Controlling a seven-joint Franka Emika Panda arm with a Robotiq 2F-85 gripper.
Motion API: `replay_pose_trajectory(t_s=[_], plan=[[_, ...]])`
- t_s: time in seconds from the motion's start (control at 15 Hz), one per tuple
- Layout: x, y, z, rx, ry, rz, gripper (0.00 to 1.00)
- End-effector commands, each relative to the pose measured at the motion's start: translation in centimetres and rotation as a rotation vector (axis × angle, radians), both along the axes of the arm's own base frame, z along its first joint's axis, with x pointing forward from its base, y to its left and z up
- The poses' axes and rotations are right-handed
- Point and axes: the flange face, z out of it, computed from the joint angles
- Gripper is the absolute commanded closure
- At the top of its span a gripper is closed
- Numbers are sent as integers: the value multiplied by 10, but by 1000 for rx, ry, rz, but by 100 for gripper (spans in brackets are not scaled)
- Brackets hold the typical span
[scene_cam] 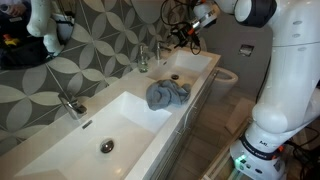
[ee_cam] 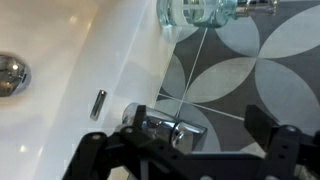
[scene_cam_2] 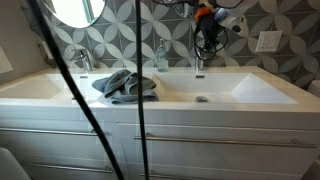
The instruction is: Open the tap faucet on the right
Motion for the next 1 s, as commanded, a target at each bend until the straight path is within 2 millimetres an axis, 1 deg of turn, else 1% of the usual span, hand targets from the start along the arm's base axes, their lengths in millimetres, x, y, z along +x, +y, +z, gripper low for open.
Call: replay_pose_trajectory(t_s=[0.0,0.13,0.27,0.4,0.73,0.93], plan=[[16,-24,6,40,-45,-62,0],[20,-32,9,59,-60,-82,0],[24,-36,8,81,-70,-95,0],[28,-35,5,108,-74,-105,0],[43,-29,-14,146,-83,-119,0],[50,-27,-22,188,-93,-133,0]])
